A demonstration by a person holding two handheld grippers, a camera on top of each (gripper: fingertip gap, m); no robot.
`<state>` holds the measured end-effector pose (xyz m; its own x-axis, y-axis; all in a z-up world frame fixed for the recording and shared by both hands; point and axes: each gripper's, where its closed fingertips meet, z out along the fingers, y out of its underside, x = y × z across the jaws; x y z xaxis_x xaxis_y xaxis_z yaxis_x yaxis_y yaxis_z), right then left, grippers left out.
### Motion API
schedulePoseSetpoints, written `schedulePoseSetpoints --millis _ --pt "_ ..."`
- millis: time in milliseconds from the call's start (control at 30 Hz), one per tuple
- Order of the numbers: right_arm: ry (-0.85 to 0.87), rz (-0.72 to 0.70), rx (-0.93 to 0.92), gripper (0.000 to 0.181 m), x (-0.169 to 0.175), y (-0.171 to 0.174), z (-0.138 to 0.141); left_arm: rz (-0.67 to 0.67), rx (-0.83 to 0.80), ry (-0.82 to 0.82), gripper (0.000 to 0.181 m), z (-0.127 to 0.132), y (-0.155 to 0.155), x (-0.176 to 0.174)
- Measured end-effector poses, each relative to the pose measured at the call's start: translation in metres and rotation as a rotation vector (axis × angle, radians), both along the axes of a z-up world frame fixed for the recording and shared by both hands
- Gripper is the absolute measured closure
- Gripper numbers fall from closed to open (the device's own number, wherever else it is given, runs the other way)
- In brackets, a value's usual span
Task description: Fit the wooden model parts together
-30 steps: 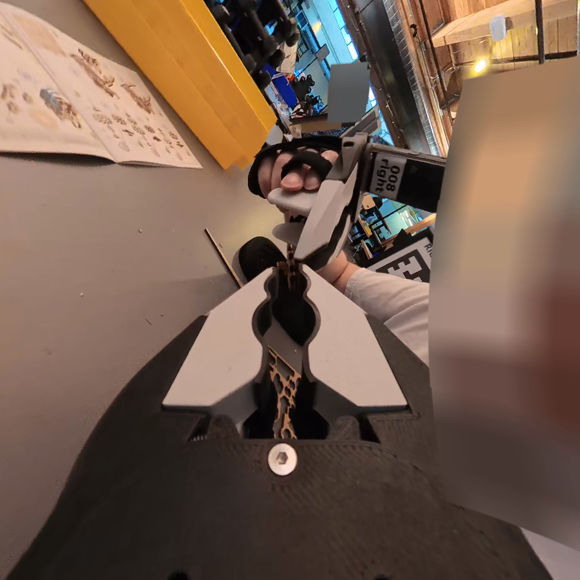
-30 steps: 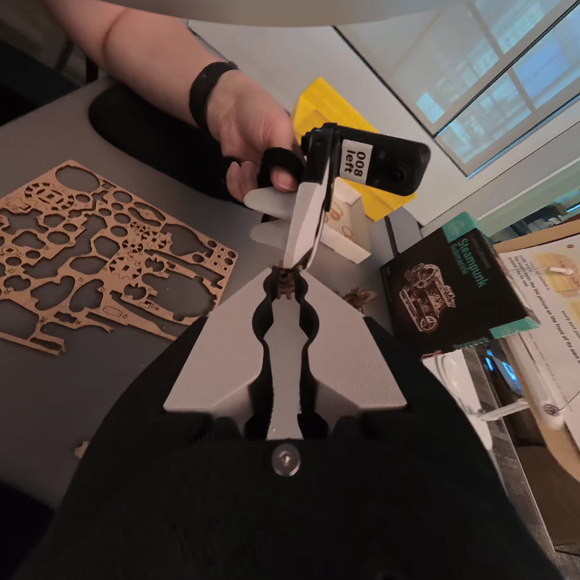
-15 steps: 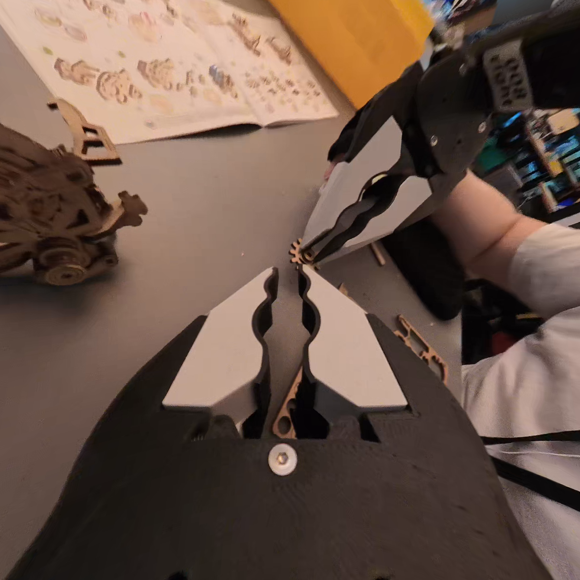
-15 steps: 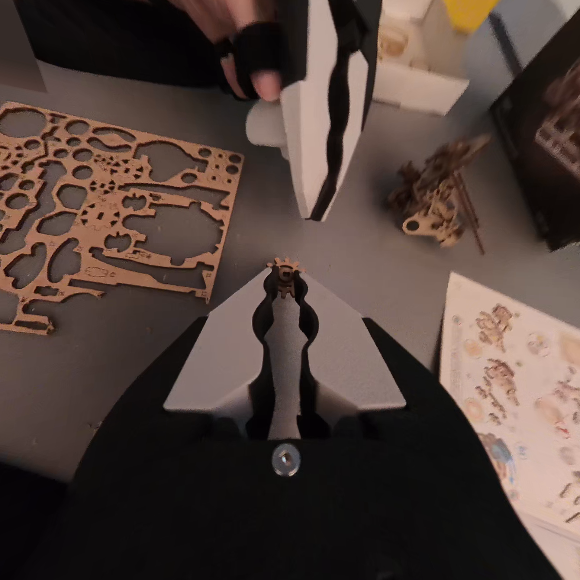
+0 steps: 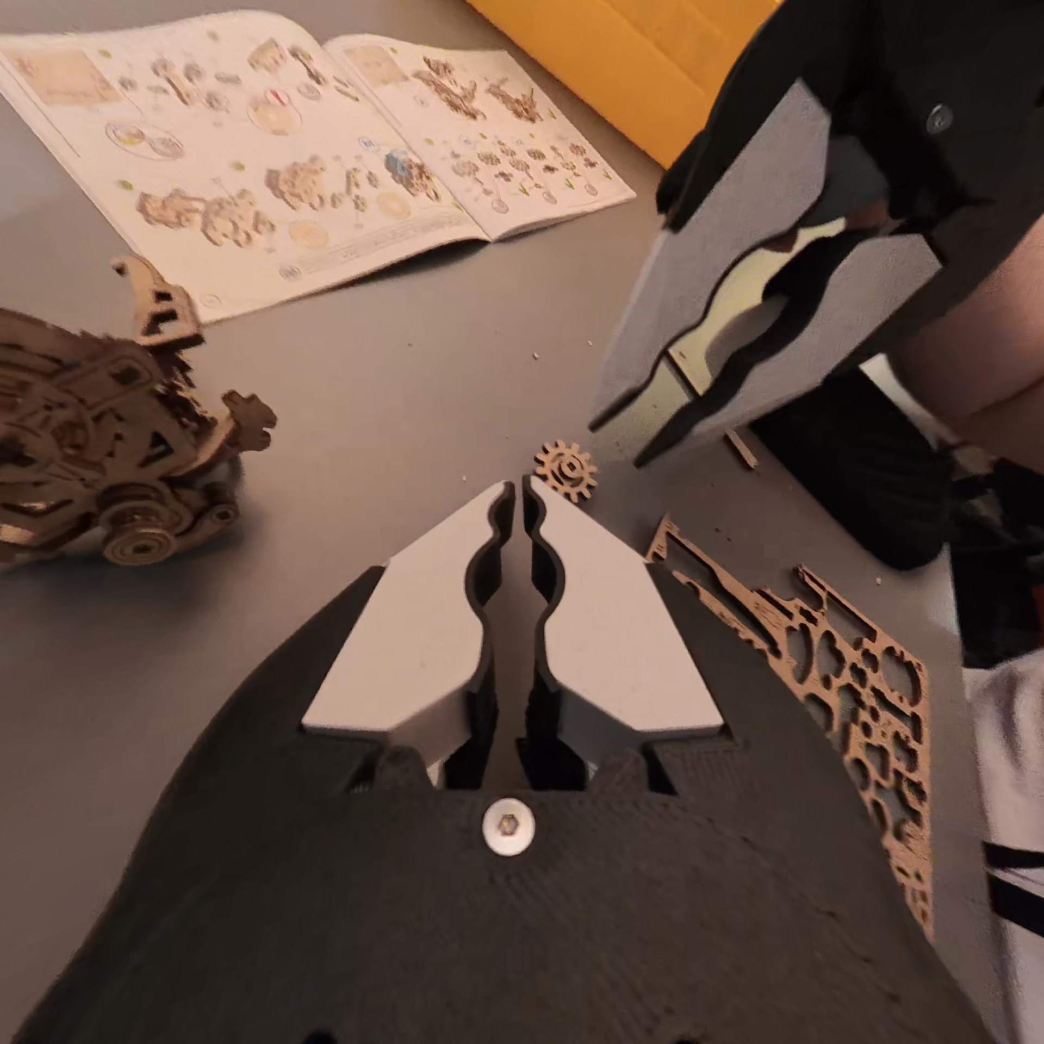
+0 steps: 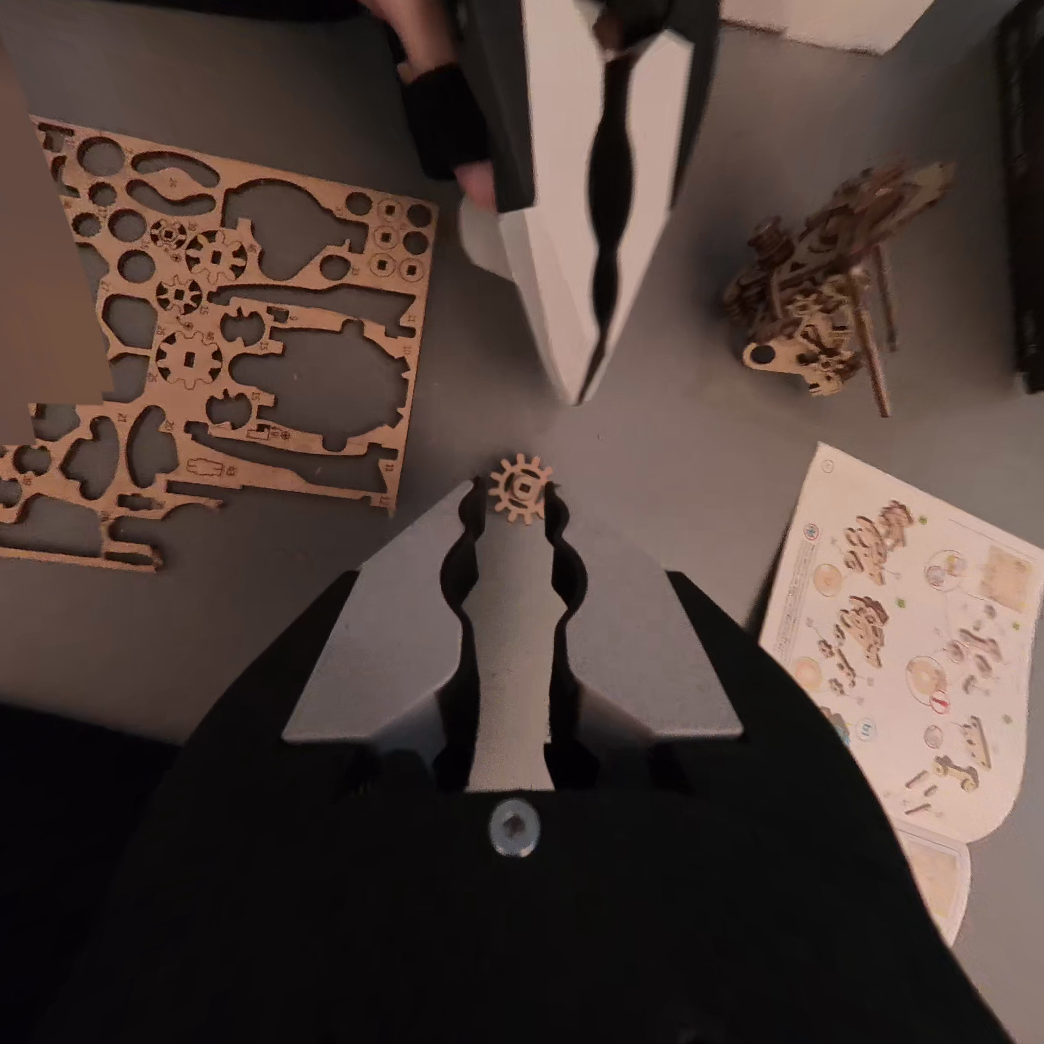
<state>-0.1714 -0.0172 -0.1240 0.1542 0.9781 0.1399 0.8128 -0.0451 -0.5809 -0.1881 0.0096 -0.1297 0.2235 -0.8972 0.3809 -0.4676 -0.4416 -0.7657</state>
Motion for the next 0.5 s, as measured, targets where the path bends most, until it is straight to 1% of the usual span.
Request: schedulePoseSetpoints --millis 67,100,167,300,367,500 --pt "-0.116 -0.005 -0.046 0.165 0.002 0.002 -0.007 0.038 0.054 -0.017 0.181 0.005 0.010 -0.003" --pt "-0.179 -0.003 -0.048 0.169 0.004 0.004 -0.010 0.053 0.070 -0.023 0.181 0.007 0.014 -0.004" --pt "-0.252 0.000 -0.040 0.169 0.005 0.008 -0.013 0.077 0.068 -0.032 0.181 0.007 0.020 -0.007" --pt "-0.286 -0.064 -0.083 0.170 -0.001 0.011 -0.014 0.105 0.028 -0.052 0.181 0.006 0.027 -0.012" --pt "-0.311 -0.080 -0.122 0.171 -0.001 0.006 -0.017 0.113 0.007 -0.063 0.181 0.007 0.028 -0.012" --pt "-0.343 -0.111 -0.099 0.175 0.002 0.009 -0.021 0.120 -0.006 -0.077 0.181 0.008 0.030 -0.012"
